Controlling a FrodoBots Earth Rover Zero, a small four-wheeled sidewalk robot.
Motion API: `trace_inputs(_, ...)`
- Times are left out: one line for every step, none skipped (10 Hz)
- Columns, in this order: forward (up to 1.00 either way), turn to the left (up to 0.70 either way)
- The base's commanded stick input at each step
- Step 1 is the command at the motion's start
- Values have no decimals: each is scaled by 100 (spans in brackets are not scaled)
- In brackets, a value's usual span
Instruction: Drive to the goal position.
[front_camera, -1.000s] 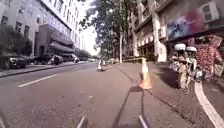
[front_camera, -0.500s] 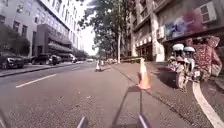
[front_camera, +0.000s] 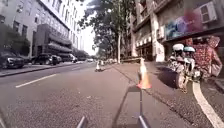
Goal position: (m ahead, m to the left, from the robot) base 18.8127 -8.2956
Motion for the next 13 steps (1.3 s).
trace_inputs(0,-70)
trace_inputs(0,-46)
trace_inputs(0,0)
trace_inputs(0,0)
trace_inputs(0,0)
trace_inputs(0,0)
trace_inputs(0,0)
trace_inputs(0,0)
trace_inputs(0,0)
trace_inputs(0,0)
trace_inputs(0,0)
trace_inputs(0,-70)
trace_inputs(0,-70)
